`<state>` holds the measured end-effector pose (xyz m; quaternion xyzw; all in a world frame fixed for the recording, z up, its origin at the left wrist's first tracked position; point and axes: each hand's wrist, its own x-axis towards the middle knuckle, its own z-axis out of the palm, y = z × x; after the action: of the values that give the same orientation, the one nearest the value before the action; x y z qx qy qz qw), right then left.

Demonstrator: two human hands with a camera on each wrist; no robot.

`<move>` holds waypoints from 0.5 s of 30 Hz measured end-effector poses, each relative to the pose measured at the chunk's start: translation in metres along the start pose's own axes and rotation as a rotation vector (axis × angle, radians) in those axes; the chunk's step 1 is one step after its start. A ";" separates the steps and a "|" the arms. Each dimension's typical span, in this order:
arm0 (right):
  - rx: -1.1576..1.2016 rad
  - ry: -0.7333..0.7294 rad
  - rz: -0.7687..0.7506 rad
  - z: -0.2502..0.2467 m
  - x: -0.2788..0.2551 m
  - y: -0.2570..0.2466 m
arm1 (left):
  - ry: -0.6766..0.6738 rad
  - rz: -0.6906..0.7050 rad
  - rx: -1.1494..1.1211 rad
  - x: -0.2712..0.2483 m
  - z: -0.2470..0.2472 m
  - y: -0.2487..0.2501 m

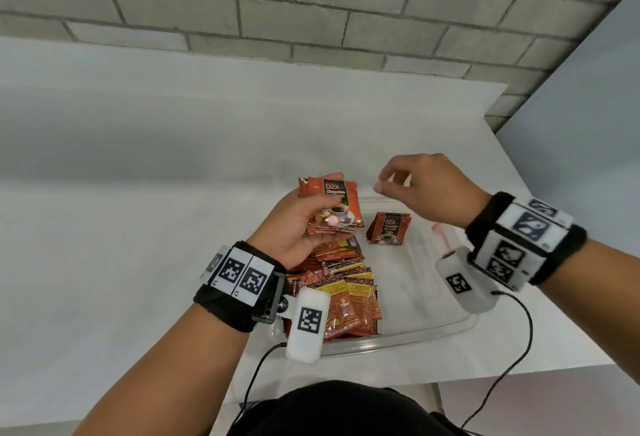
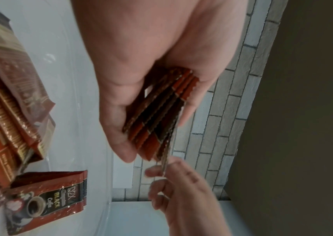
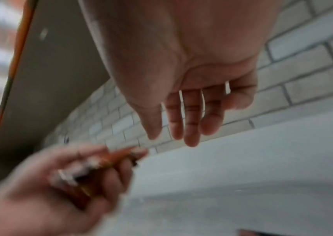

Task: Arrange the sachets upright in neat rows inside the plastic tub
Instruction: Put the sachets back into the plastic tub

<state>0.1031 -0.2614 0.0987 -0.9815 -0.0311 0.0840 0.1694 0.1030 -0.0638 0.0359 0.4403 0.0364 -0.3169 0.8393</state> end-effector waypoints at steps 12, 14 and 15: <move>0.617 0.033 -0.016 0.006 -0.023 -0.003 | -0.140 0.038 0.138 -0.006 0.011 -0.005; 0.586 0.038 -0.024 0.006 -0.026 0.001 | -0.128 0.038 0.147 -0.005 0.013 -0.006; 0.548 0.034 -0.035 0.006 -0.028 0.001 | -0.121 0.038 0.153 -0.005 0.014 -0.008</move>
<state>0.0749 -0.2628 0.0975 -0.8997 -0.0211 0.0696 0.4304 0.0919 -0.0753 0.0408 0.4838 -0.0471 -0.3288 0.8097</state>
